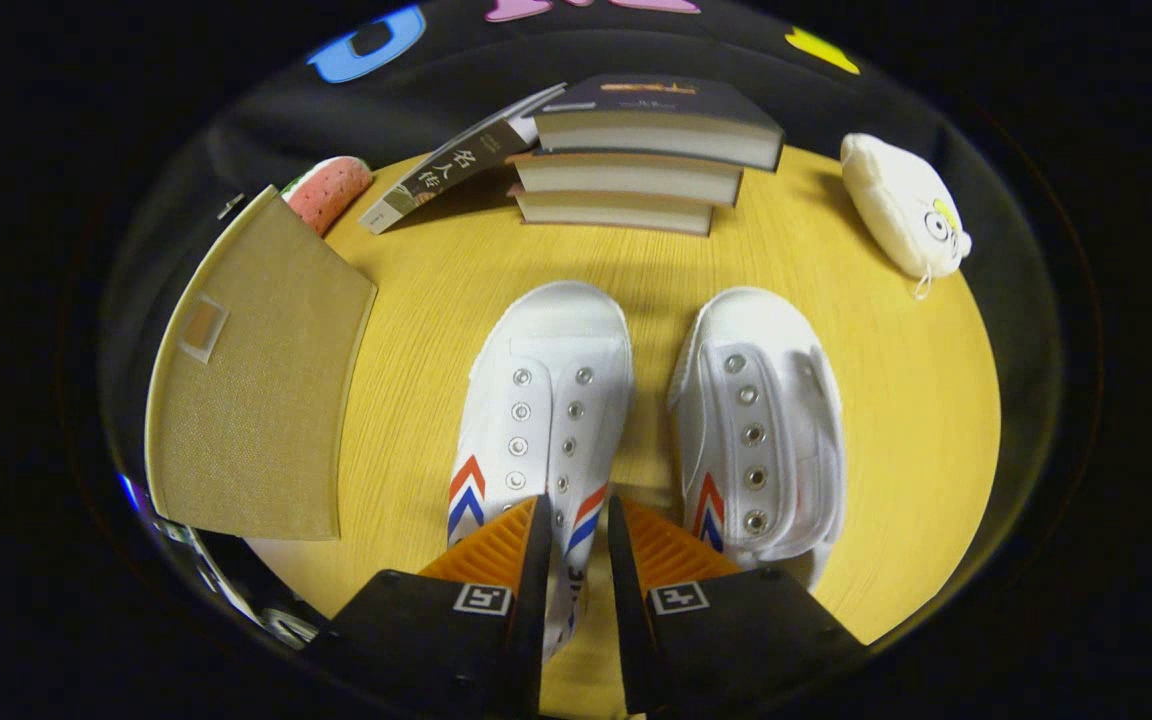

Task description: Open the storage box then place both shoes into the box .Put the left shoe in first, then the right shoe, with the right side of both shoes facing outward in a uniform manner.

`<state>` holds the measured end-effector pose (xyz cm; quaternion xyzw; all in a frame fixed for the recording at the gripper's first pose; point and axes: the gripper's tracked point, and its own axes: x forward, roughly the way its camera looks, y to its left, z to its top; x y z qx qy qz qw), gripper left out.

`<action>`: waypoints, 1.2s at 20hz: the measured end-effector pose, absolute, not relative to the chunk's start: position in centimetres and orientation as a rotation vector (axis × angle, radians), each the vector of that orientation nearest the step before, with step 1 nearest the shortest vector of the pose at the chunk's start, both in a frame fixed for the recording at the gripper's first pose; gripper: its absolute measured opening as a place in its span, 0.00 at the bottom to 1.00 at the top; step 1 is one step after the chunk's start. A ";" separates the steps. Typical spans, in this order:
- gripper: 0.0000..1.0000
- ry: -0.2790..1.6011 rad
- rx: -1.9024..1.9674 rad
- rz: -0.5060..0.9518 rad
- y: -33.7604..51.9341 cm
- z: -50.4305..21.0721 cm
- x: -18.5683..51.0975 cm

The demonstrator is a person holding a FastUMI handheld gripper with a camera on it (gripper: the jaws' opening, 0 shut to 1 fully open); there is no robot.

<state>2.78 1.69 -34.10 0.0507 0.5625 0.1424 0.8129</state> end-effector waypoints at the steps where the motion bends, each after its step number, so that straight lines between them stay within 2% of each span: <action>1: 0.36 1.230 0.152 0.302 2.0 -34.2 2.7; 2: 0.35 1.240 0.194 0.295 2.3 -34.1 2.6; 4: 0.21 1.226 0.212 0.281 2.2 -34.2 2.6; 6: 0.18 1.211 0.214 0.282 2.2 -34.2 2.8; 9: 0.06 1.224 0.254 0.251 2.0 -34.2 2.7; 18: 0.05 1.231 0.402 0.262 3.9 -32.1 -0.3; 24: 0.05 1.152 0.506 0.264 4.6 -28.0 -0.5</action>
